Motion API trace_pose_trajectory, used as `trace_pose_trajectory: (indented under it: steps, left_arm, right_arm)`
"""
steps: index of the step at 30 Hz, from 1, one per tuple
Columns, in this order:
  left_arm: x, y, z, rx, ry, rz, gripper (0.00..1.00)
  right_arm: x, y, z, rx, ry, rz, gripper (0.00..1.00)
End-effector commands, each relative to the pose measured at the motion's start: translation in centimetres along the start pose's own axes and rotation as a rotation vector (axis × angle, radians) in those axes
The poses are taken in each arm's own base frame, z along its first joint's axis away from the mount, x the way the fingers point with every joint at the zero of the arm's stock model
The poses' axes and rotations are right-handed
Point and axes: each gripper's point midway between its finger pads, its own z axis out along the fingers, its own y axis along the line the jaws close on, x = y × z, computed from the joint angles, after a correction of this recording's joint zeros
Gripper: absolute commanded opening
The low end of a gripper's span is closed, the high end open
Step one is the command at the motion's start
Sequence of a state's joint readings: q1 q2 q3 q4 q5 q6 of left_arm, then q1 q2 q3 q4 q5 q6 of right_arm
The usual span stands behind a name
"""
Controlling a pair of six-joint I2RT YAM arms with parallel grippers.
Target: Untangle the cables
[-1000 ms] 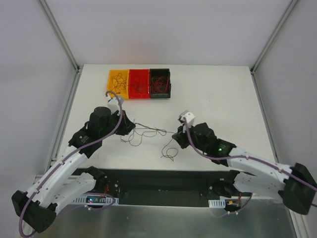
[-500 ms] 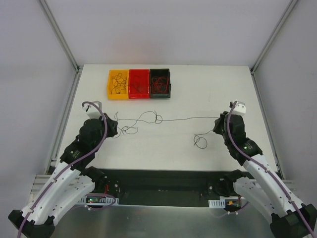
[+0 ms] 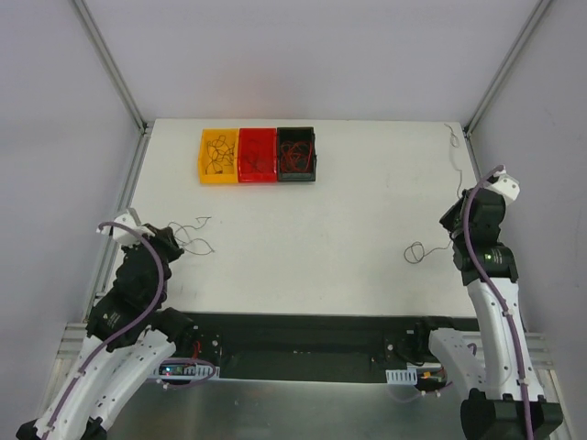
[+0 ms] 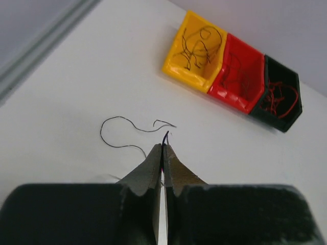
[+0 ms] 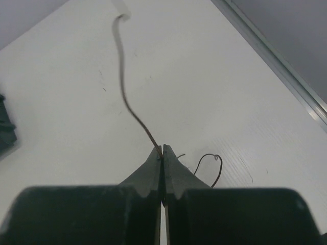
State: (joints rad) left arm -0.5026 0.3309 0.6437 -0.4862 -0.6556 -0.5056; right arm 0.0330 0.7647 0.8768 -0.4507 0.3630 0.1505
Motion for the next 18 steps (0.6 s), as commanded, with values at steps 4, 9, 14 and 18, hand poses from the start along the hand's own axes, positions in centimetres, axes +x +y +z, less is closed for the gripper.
trace_pose_trajectory:
  steps: [4, 9, 14, 18]
  left_arm:
    - [-5.2, 1.7, -1.6, -0.059, -0.172, 0.045, 0.00]
    - [-4.1, -5.9, -1.3, 0.263, -0.011, 0.133, 0.00]
    - [-3.7, -12.8, -2.0, 0.528, 0.156, 0.178, 0.00]
    - [-4.0, -15.1, -2.2, 0.589, 0.204, 0.108, 0.00]
  right_arm:
    - [2.9, 0.9, 0.7, -0.111, 0.088, -0.011, 0.00]
    - [6.3, 5.2, 0.6, -0.368, 0.239, -0.044, 0.00]
    - [9.0, 6.8, 0.9, -0.482, 0.303, -0.021, 0.00]
    - [10.0, 6.4, 1.6, -0.458, 0.324, -0.013, 0.00]
